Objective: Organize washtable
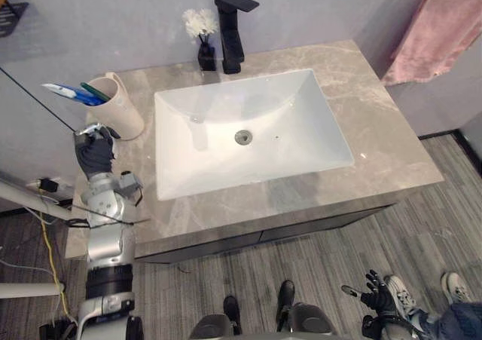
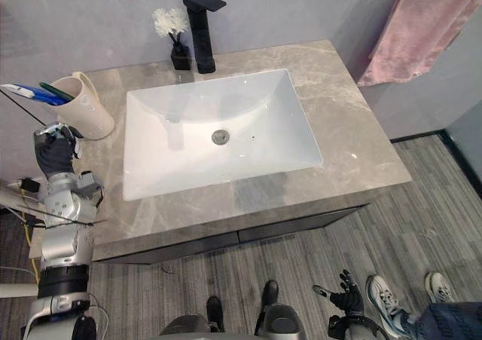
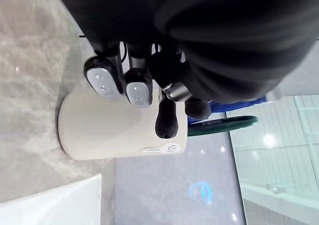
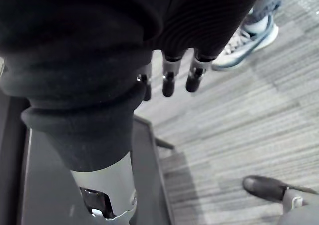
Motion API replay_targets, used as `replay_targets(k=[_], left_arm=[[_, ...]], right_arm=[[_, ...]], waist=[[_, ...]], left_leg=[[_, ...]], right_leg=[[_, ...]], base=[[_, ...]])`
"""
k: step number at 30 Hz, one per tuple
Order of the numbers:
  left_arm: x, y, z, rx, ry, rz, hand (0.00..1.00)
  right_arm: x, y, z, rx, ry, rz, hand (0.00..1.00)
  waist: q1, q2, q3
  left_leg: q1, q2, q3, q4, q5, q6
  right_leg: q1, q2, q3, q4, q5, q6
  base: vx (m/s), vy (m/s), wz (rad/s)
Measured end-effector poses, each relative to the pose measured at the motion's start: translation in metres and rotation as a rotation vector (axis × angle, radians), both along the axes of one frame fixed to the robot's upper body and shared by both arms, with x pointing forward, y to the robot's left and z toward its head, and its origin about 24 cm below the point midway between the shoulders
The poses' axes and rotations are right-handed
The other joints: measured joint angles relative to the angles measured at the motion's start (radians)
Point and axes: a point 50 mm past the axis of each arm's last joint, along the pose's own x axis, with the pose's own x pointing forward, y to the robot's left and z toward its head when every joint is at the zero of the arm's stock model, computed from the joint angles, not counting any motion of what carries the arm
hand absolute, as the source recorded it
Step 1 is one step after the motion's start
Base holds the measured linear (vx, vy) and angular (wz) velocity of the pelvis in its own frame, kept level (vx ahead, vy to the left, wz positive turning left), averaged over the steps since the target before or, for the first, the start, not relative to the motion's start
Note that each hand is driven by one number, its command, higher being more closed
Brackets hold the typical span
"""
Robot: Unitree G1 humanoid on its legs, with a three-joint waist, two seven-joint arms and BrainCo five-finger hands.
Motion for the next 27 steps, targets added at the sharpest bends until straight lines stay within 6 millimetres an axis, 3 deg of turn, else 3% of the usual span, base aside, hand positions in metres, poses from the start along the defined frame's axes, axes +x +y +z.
replay_targets(k=[5,11,18,22,23,27], left_arm=[[-0.024,-0.007,-0.013,-0.005,0.003,-0.03,1.0],[-0.073,0.008,-0.022,-0.018,-0.012,0.06,1.0],[-0.127,0.01,-0.076,-0.241,0.131,0.2,1.0],[-0.15,0.007,-0.1,-0.33,0.213,0.245,1.0],[-0.155,0.004,-0.11,-0.367,0.243,0.248,0.0],[-0.163,-0.006,-0.141,-0.494,0.347,0.23,0.0]], right_arm=[[-0.004,0.001,-0.005,0.01,0.023,-0.005,0.0],[-0.019,-0.005,-0.012,0.021,0.07,-0.063,0.0],[-0.022,0.019,-0.018,0.087,0.071,-0.065,0.0],[-0.017,0.035,-0.012,0.104,0.024,-0.027,0.0],[-0.017,0.04,-0.01,0.112,0.016,-0.015,0.0],[-0.013,0.051,-0.007,0.124,-0.003,0.026,0.0]], waist=[[0.006,0.033,-0.023],[0.012,0.067,-0.053],[0.058,0.087,-0.114],[0.057,0.074,-0.138],[0.063,0.073,-0.156],[0.082,0.066,-0.18]], left_leg=[[0.008,0.0,-0.022,0.0,0.0,-0.001],[0.021,-0.004,-0.071,0.001,0.0,0.0],[0.02,0.005,-0.103,0.01,0.0,0.0],[0.015,0.011,-0.095,0.026,-0.001,0.0],[0.015,0.015,-0.091,0.029,-0.001,0.0],[0.01,0.034,-0.045,0.042,-0.008,-0.006]], right_leg=[[0.036,0.002,-0.035,-0.024,0.002,0.002],[0.099,0.006,-0.094,-0.069,0.012,0.007],[0.132,0.019,-0.152,-0.097,0.006,0.0],[0.15,0.019,-0.197,-0.096,-0.015,0.002],[0.156,0.018,-0.229,-0.096,-0.02,0.003],[0.167,0.017,-0.28,-0.077,-0.032,0.001]], base=[[0.04,0.0,0.21],[-0.01,-0.004,0.23],[-0.05,-0.018,0.24],[-0.02,0.001,0.23],[-0.01,0.0,0.13],[0.0,-0.003,0.01]])
